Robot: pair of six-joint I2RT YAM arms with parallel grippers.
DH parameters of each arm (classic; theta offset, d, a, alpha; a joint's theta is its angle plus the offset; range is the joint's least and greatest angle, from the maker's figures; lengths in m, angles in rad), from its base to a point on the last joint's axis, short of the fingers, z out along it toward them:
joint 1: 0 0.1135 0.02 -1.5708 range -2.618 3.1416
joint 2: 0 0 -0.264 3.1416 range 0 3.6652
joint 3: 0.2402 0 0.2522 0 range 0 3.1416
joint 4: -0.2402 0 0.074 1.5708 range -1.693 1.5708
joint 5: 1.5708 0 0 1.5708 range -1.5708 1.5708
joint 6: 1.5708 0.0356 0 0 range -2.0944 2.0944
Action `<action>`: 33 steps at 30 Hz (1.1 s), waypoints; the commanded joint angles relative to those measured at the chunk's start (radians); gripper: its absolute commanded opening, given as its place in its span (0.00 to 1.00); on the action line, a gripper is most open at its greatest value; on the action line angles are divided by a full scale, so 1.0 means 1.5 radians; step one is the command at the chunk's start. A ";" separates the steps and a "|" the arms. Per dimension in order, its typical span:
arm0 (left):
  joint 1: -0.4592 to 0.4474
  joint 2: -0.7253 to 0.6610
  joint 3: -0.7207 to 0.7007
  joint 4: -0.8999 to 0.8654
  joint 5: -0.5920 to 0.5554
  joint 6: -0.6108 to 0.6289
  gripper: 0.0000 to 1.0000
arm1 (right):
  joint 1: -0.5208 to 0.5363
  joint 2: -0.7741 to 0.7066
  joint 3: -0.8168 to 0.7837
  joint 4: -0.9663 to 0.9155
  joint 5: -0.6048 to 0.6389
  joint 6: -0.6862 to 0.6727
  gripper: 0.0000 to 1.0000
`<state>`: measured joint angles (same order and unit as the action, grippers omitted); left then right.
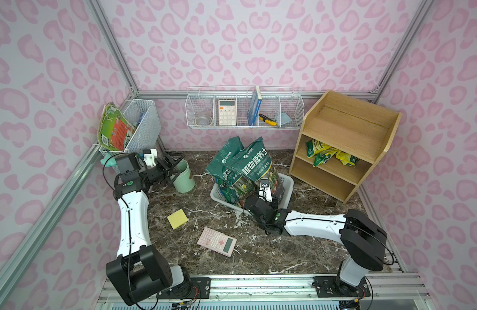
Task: Take down the fertilizer bag from the shelf
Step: Place the fertilizer bag in the storage box, then pick up the fertilizer bag from the shelf.
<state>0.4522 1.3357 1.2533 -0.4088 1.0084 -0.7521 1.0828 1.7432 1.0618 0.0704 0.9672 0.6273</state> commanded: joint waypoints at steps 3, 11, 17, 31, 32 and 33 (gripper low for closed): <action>0.000 -0.002 0.001 0.012 0.009 0.007 0.99 | 0.006 0.035 0.044 0.024 -0.059 0.008 0.21; 0.000 -0.001 0.000 0.012 0.008 0.007 0.99 | 0.028 -0.034 0.036 0.035 -0.053 -0.027 0.82; 0.000 -0.001 0.001 0.012 0.008 0.007 0.99 | 0.046 -0.141 -0.004 0.087 -0.015 -0.106 0.92; 0.001 -0.001 0.001 0.010 0.007 0.007 0.99 | -0.296 -0.350 -0.072 -0.042 -0.215 -0.024 0.84; 0.001 0.000 0.002 0.010 0.007 0.007 0.99 | -0.311 -0.336 -0.053 -0.064 -0.213 -0.026 0.83; 0.001 0.000 0.002 0.011 0.007 0.007 0.99 | -0.320 -0.316 -0.030 -0.093 -0.196 -0.028 0.82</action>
<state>0.4545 1.3361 1.2533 -0.4088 1.0080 -0.7517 0.6392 1.2343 0.9668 0.0597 0.7650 0.5346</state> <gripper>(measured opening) 0.993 0.822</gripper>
